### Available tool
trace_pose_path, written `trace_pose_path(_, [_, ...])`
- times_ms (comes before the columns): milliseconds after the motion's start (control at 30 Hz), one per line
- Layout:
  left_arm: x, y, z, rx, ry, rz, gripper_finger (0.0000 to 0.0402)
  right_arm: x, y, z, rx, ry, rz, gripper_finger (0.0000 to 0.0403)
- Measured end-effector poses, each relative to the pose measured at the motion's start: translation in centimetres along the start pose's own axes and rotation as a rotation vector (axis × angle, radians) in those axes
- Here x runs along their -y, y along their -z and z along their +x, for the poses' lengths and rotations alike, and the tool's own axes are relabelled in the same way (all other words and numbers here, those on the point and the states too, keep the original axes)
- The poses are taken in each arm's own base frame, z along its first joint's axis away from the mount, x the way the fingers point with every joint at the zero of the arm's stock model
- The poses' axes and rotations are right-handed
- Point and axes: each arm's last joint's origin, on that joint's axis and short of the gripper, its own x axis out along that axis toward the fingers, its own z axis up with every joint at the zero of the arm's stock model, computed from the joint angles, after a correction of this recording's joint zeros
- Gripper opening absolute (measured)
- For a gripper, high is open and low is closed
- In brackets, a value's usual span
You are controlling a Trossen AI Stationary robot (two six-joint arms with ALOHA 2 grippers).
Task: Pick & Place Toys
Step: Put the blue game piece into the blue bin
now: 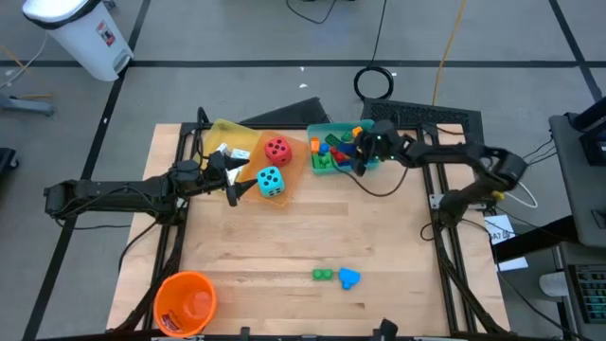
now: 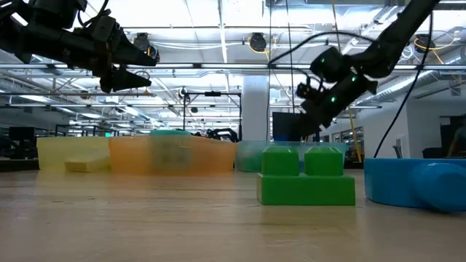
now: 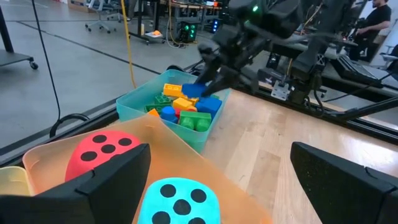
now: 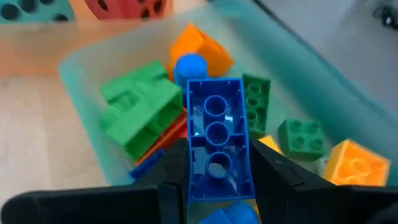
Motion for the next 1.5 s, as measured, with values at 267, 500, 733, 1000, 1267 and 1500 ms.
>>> trace_pose_path(267, [0.0,0.0,0.0,0.0,-0.001,0.011,0.0392,0.6,2.0,2.6,-0.072,0.003,0.006,0.0113])
trace_pose_path(500, [0.0,0.0,0.0,0.001,-0.002,0.009,0.0392,0.6,1.8,2.5,-0.049,0.017,0.032,0.0143])
trace_pose_path(733, [0.0,0.0,0.0,0.0,-0.002,0.003,0.0392,0.5,-0.1,0.4,0.027,0.07,0.046,0.0188])
trace_pose_path(1000, [0.0,0.0,0.0,0.0,-0.001,0.003,0.0392,-3.3,-3.0,-3.3,0.156,-0.071,0.055,0.0249])
trace_pose_path(1267, [0.0,0.0,0.0,0.0,-0.001,0.002,0.0392,-12.1,-3.5,-7.1,0.153,-0.58,-0.013,0.0251])
trace_pose_path(1500, [0.0,0.0,0.0,0.0,-0.001,-0.024,0.0392,-21.4,0.3,-10.1,0.002,-0.687,-0.218,0.0265])
